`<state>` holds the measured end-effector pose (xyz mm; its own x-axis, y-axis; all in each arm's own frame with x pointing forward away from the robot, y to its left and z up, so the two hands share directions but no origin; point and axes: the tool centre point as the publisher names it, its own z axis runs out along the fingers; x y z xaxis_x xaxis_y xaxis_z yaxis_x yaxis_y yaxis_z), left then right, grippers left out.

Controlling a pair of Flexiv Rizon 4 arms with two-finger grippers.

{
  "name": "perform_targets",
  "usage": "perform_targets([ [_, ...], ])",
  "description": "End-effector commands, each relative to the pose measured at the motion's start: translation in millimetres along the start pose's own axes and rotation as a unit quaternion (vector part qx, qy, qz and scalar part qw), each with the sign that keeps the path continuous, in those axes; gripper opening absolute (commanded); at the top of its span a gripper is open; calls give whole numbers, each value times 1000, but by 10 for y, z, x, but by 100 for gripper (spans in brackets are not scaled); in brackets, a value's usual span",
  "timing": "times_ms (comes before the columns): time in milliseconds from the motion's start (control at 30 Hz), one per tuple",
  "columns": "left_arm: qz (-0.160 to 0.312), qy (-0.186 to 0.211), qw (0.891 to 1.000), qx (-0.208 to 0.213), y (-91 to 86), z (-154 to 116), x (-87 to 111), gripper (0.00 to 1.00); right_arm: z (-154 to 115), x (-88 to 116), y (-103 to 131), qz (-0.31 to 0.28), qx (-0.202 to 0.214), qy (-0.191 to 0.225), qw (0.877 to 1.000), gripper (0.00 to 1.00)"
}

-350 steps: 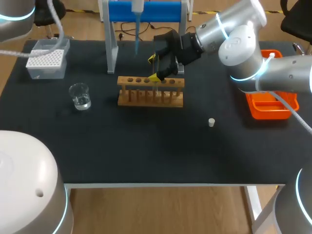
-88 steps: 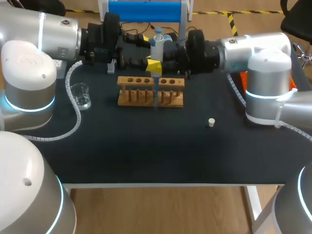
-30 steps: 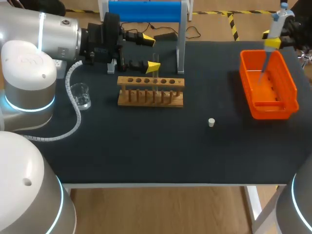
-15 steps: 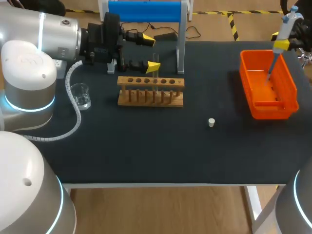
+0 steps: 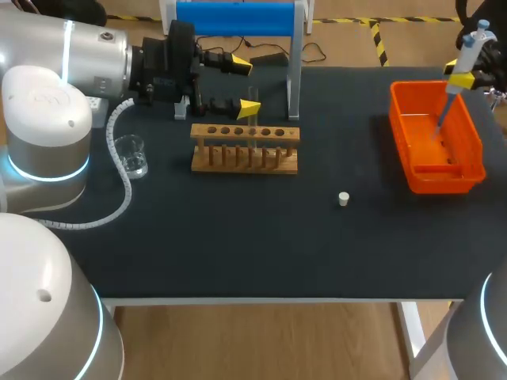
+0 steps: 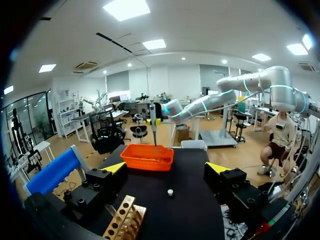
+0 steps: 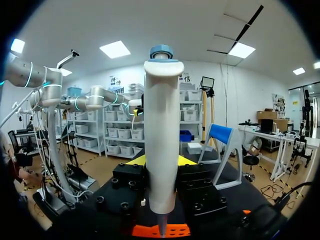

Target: Invert the test tube, pick up the pipette, mount the tip to pipette, aspirate from beaker and dispense into the tube, eject the tip, return the pipette, and cap with the stopper.

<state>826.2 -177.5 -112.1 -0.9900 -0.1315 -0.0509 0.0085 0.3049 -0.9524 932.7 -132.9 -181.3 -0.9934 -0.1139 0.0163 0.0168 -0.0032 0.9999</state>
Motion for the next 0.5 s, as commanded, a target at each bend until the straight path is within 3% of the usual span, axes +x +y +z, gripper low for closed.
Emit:
perform_targets([
  [33,1,-1,1000,2,8,-4,7,100,-21,-42,-34,3,0,16,1000,0],
  [500,1,-1,1000,2,8,-4,7,100,58,-84,-90,19,7,17,1000,0],
])
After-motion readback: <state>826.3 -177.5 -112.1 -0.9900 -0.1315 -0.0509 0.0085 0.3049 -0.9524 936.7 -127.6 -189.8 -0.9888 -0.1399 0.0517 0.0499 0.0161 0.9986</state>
